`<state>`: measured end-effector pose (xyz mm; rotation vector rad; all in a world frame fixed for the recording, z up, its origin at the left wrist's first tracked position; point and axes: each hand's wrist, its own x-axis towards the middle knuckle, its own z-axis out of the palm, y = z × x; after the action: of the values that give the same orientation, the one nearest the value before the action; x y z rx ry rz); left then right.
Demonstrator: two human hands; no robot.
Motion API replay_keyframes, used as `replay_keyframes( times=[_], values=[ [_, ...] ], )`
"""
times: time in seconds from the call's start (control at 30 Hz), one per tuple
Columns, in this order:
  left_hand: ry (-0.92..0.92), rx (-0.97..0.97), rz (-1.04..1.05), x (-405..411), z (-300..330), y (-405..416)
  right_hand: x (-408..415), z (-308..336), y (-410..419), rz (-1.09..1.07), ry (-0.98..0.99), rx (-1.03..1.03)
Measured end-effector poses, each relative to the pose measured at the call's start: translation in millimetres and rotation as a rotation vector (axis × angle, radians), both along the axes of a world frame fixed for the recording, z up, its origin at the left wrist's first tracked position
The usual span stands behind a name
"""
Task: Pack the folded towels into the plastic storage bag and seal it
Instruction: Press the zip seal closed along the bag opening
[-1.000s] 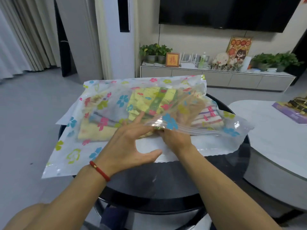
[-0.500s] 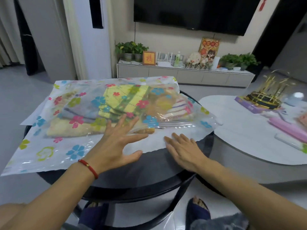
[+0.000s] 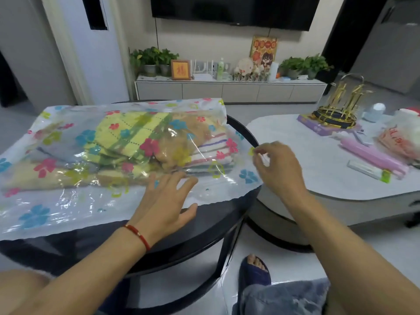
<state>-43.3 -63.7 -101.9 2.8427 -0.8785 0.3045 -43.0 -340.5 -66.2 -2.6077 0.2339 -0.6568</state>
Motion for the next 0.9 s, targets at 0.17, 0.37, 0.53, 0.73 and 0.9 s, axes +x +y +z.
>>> replay_keyframes(
  times=[0.17,0.37,0.53,0.73,0.9],
  values=[
    [-0.235,-0.179,-0.247,-9,7,-77,34,-17,-48,-0.120,0.422,0.583],
    [-0.144,-0.023,-0.006,0,21,-173,32,-13,-63,0.010,0.656,1.023],
    [-0.237,-0.081,-0.007,4,6,-181,18,-14,-66,0.077,0.713,1.031],
    [-0.382,-0.085,-0.097,12,-2,-188,9,-14,-56,0.061,0.635,0.825],
    [-0.411,-0.123,-0.085,14,-2,-194,11,-14,-52,-0.007,0.553,0.841]
  ],
)
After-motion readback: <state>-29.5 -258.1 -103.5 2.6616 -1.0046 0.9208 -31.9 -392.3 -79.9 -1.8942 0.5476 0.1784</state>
